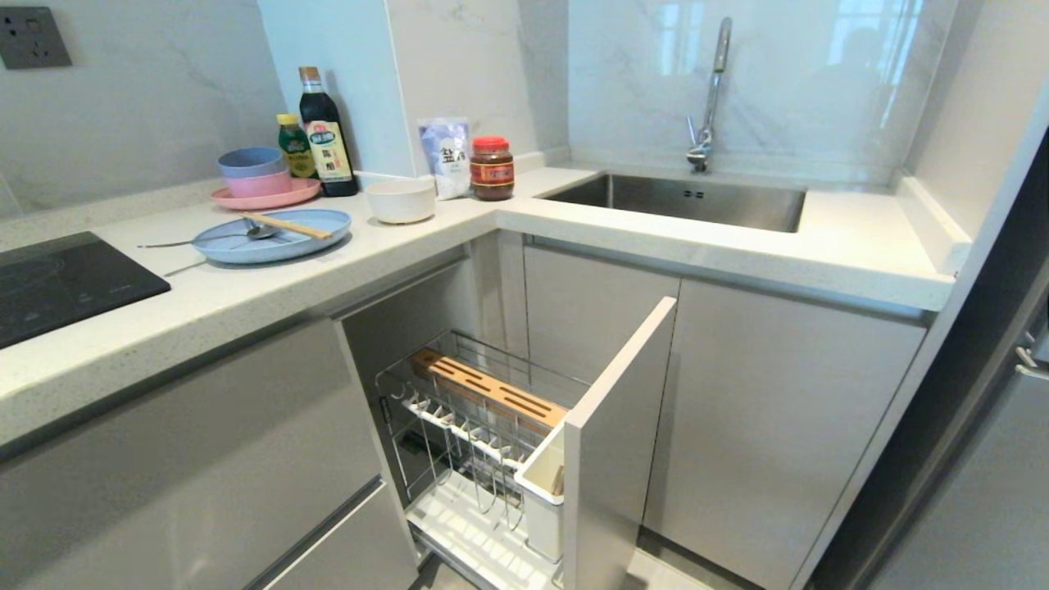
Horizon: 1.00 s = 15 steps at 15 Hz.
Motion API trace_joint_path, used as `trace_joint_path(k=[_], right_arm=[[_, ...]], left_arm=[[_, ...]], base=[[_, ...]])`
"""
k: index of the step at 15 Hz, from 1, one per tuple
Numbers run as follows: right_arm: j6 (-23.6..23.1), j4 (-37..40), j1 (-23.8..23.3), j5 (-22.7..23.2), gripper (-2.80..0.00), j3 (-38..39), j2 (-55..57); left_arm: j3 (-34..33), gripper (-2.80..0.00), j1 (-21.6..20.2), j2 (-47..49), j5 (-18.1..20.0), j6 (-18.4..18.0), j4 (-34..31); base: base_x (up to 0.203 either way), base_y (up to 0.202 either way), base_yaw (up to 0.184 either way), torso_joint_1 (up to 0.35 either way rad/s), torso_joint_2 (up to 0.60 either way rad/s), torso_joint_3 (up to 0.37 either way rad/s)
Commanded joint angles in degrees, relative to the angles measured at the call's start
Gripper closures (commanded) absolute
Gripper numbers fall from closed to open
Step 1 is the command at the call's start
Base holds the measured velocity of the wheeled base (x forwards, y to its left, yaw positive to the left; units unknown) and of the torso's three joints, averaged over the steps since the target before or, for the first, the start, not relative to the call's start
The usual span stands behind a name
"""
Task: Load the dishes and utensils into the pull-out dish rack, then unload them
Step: Pick up the chopsticks and place it in the cupboard
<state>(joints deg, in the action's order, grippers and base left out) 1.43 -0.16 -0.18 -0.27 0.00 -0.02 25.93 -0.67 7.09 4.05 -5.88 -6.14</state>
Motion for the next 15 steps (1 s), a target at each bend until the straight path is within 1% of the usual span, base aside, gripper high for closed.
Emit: trace_joint_path(k=[1, 3, 5, 6, 7, 9, 10, 11, 14, 15], right_arm=[[0.0, 0.0, 0.0, 0.0, 0.0, 0.1, -0.2], [0.1, 0.0, 0.0, 0.0, 0.0, 0.1, -0.2], [0.1, 0.0, 0.0, 0.0, 0.0, 0.1, -0.2], [0.0, 0.0, 0.0, 0.0, 0.0, 0.1, -0.2], [0.0, 0.0, 0.0, 0.0, 0.0, 0.1, -0.2], [0.0, 0.0, 0.0, 0.0, 0.0, 0.1, -0.2], [0.0, 0.0, 0.0, 0.0, 0.0, 0.1, -0.2], [0.0, 0.0, 0.0, 0.0, 0.0, 0.1, -0.2], [0.0, 0.0, 0.0, 0.0, 0.0, 0.1, -0.2], [0.0, 0.0, 0.0, 0.0, 0.0, 0.1, -0.2]], left_arm=[[-11.4, 0.0, 0.4, -6.5, -2.4, 1.5, 2.9], [-19.7, 0.0, 0.4, -6.8, -3.8, 2.6, 8.7], [-26.7, 0.0, 0.5, -7.0, -4.4, 2.6, 14.4], [-27.6, 0.0, 0.5, -7.0, -4.4, 3.0, 14.1], [-27.4, 0.0, 0.5, -7.0, -4.3, 3.7, 11.7], [-27.2, 0.0, 0.6, -6.9, -3.7, 3.7, 8.8], [-27.2, 0.0, 0.6, -7.0, -3.6, 3.9, 8.8], [-27.2, 0.0, 0.6, -7.0, -3.7, 4.9, 8.9], [-27.4, 0.0, 0.6, -7.0, -4.7, 10.3, 9.9], [-27.4, 0.0, 0.6, -7.0, -4.8, 10.4, 9.9]], base=[[0.0, 0.0, 0.0, 0.0, 0.0, 0.0], [0.0, 0.0, 0.0, 0.0, 0.0, 0.0], [0.0, 0.0, 0.0, 0.0, 0.0, 0.0], [0.0, 0.0, 0.0, 0.0, 0.0, 0.0], [0.0, 0.0, 0.0, 0.0, 0.0, 0.0], [0.0, 0.0, 0.0, 0.0, 0.0, 0.0], [0.0, 0.0, 0.0, 0.0, 0.0, 0.0], [0.0, 0.0, 0.0, 0.0, 0.0, 0.0], [0.0, 0.0, 0.0, 0.0, 0.0, 0.0], [0.0, 0.0, 0.0, 0.0, 0.0, 0.0]])
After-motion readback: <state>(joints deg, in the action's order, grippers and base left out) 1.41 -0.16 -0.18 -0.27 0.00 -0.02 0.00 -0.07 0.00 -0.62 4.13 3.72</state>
